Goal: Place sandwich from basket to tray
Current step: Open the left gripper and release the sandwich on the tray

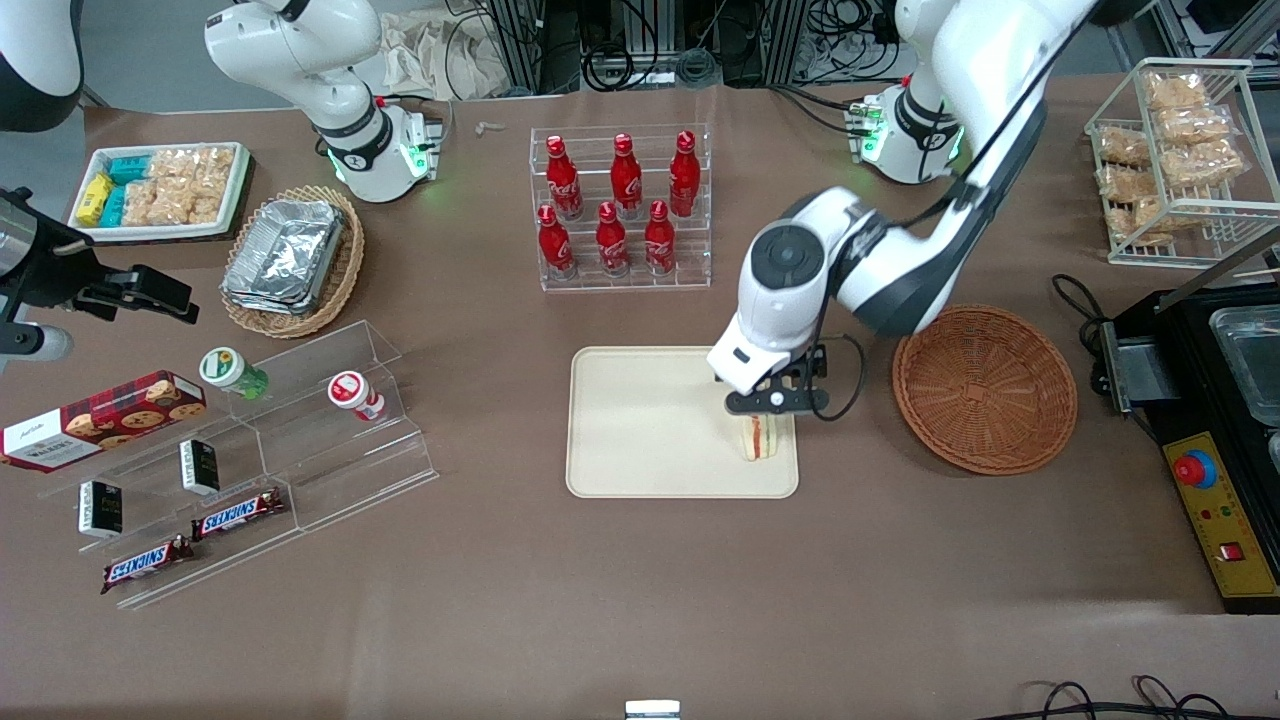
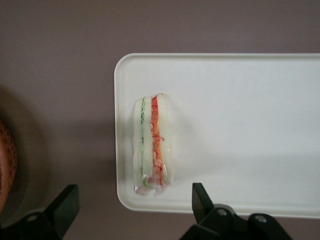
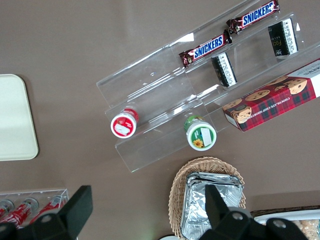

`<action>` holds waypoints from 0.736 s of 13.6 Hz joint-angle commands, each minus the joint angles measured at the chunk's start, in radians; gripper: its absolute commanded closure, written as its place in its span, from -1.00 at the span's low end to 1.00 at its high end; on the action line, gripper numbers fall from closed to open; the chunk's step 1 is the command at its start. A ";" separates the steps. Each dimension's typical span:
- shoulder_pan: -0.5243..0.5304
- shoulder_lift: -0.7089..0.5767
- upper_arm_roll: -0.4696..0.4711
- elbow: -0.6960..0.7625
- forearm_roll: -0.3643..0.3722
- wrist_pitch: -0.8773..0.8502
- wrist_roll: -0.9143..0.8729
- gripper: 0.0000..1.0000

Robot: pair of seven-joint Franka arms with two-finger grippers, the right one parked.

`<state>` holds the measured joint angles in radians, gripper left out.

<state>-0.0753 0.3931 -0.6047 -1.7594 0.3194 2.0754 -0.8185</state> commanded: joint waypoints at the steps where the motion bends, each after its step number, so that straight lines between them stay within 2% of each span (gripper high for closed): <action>1: 0.009 -0.074 0.011 0.000 -0.065 -0.040 0.019 -1.00; 4: 0.008 -0.137 0.045 0.014 -0.138 -0.082 0.070 -1.00; 5: 0.002 -0.179 0.072 0.014 -0.190 -0.119 0.128 -1.00; 7: -0.018 -0.270 0.181 0.012 -0.317 -0.223 0.294 -1.00; 8: -0.029 -0.305 0.239 0.009 -0.347 -0.259 0.330 -1.00; 10: -0.040 -0.348 0.326 0.006 -0.353 -0.293 0.349 -1.00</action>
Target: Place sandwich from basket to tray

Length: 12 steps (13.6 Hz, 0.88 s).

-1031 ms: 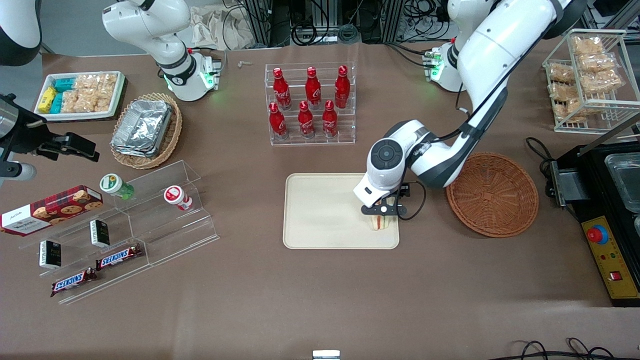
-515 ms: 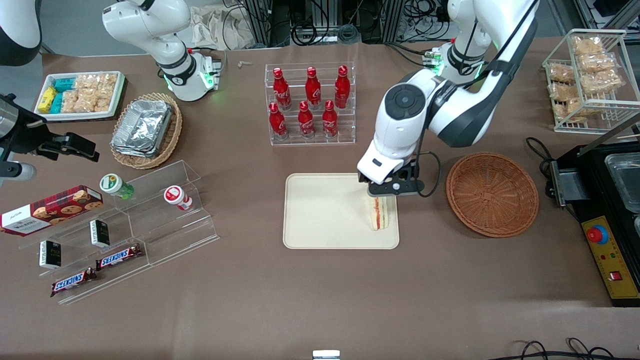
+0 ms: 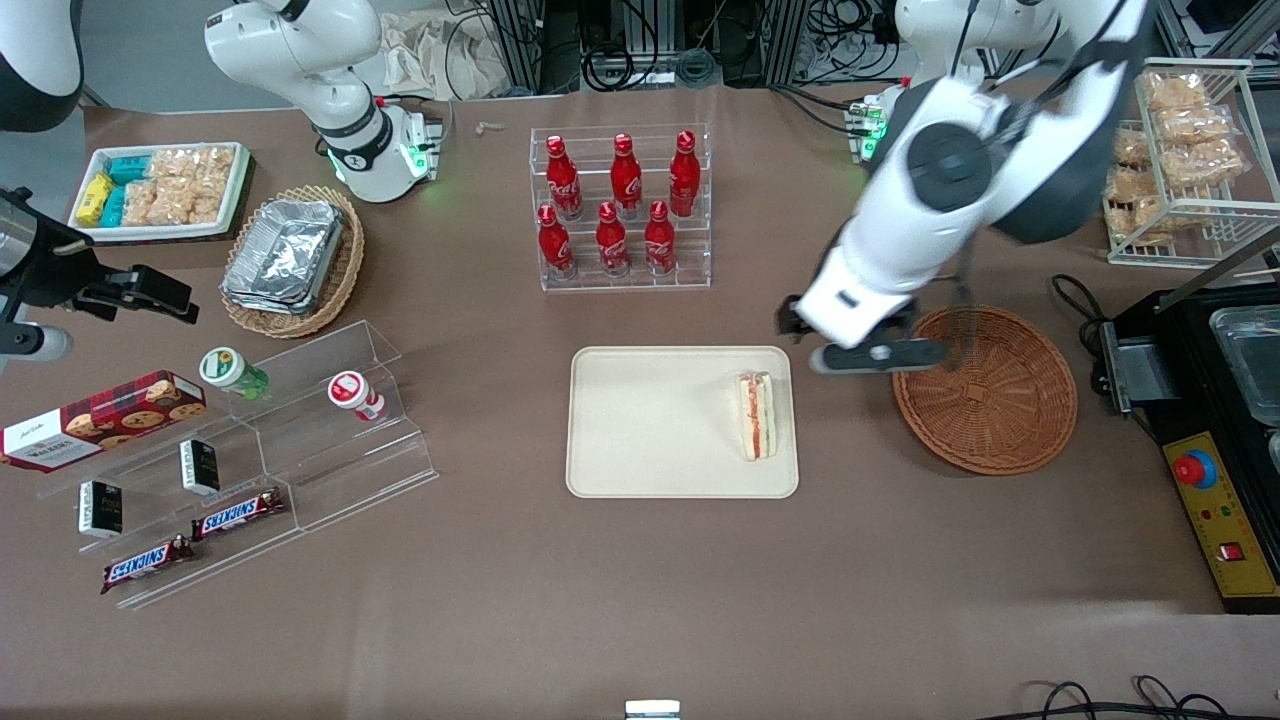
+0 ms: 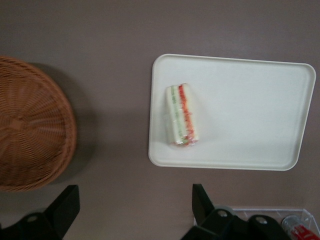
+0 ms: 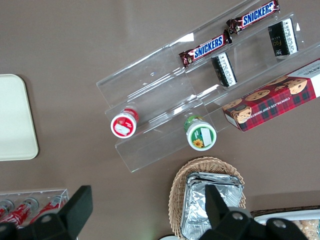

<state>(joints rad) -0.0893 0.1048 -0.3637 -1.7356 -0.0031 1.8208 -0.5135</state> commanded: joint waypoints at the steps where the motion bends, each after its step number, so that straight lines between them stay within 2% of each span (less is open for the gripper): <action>1: -0.027 -0.076 0.135 -0.018 -0.034 -0.057 0.085 -1.00; 4: -0.024 -0.091 0.202 0.034 -0.058 -0.130 0.199 -1.00; 7: -0.020 -0.071 0.204 0.116 -0.046 -0.167 0.245 -1.00; 12: -0.018 -0.158 0.293 0.082 -0.049 -0.247 0.469 -1.00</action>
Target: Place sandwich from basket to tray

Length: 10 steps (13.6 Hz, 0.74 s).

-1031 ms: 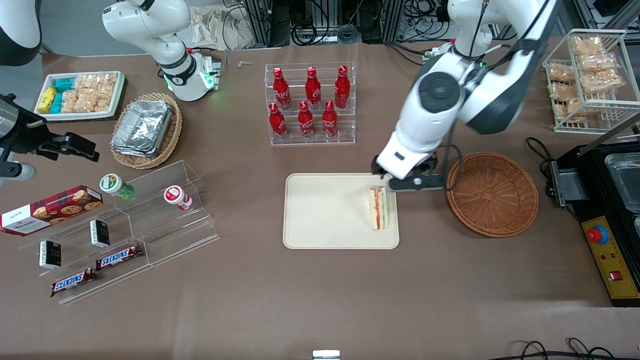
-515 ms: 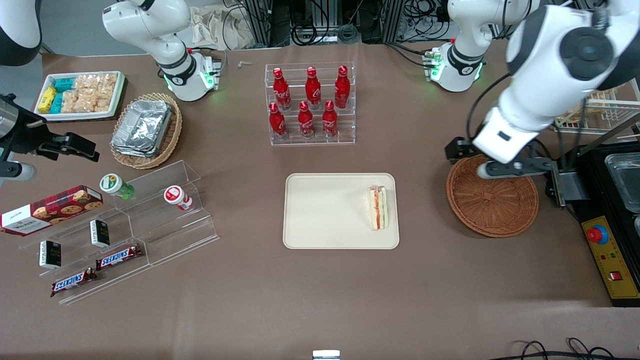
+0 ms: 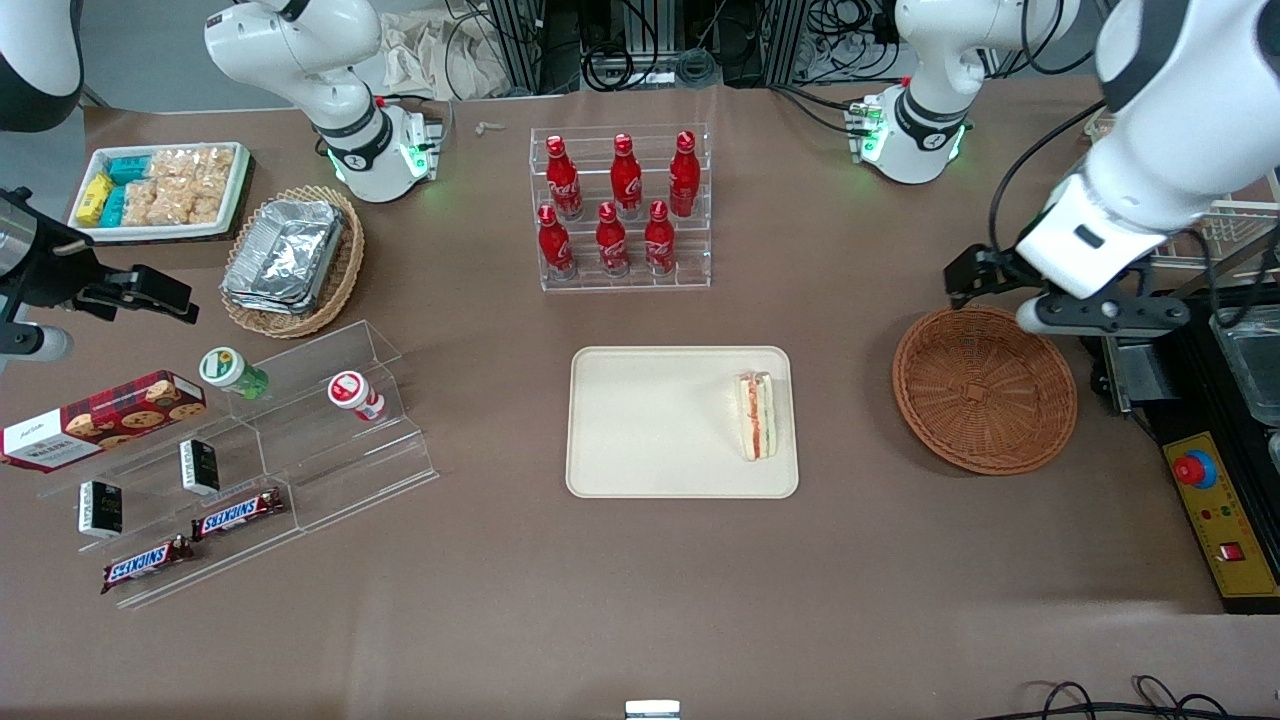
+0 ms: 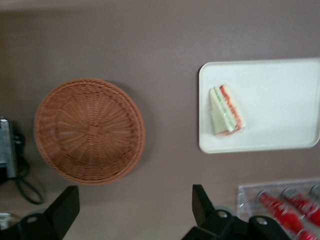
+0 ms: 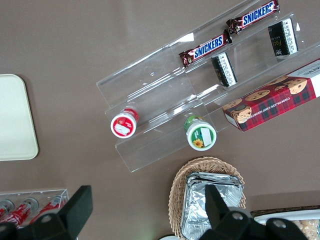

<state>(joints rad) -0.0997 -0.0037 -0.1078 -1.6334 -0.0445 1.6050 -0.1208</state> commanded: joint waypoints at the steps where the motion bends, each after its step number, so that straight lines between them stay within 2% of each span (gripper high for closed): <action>1: -0.009 -0.053 0.039 -0.020 -0.008 -0.031 0.072 -1.00; 8: -0.009 -0.049 0.036 0.009 0.002 -0.080 0.020 -1.00; 10: -0.015 -0.053 0.027 -0.002 0.091 -0.082 -0.023 -1.00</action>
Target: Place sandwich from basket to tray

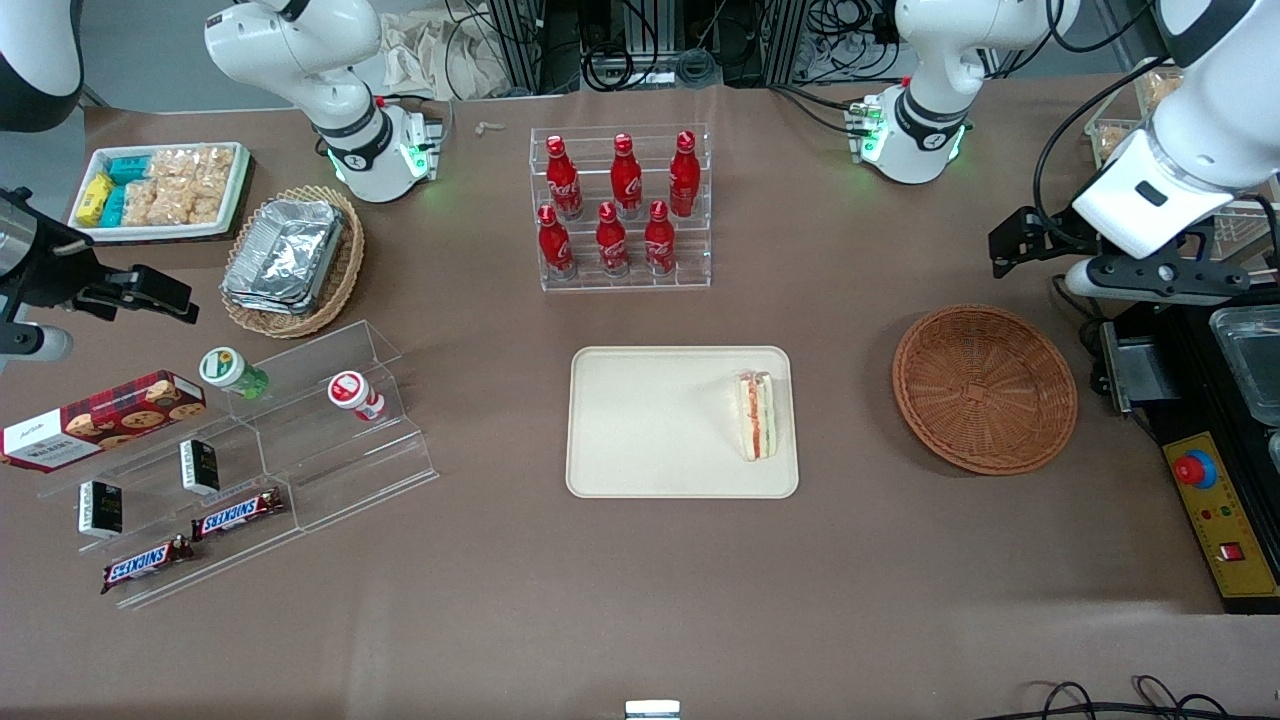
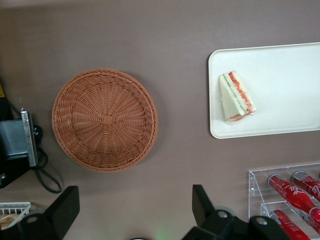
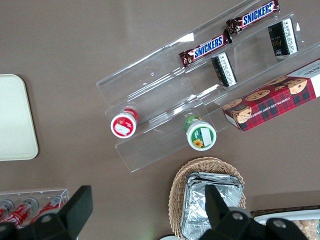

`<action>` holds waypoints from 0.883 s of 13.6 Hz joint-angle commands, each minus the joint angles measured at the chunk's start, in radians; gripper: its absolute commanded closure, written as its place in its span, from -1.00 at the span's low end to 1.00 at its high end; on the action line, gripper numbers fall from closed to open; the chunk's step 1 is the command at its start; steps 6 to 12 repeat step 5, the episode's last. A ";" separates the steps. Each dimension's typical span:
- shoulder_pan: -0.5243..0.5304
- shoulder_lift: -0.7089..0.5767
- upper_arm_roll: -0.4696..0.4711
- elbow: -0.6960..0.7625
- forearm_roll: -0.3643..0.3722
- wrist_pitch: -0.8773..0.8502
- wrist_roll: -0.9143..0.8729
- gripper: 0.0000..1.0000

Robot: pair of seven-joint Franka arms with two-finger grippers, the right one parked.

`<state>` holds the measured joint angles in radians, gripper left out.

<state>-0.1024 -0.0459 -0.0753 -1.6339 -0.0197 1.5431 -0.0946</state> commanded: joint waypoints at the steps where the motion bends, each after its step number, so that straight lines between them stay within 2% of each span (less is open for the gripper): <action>1: -0.014 -0.009 -0.023 0.002 0.082 -0.018 -0.100 -1.00; 12: -0.011 -0.014 -0.024 0.000 0.072 -0.011 -0.125 -1.00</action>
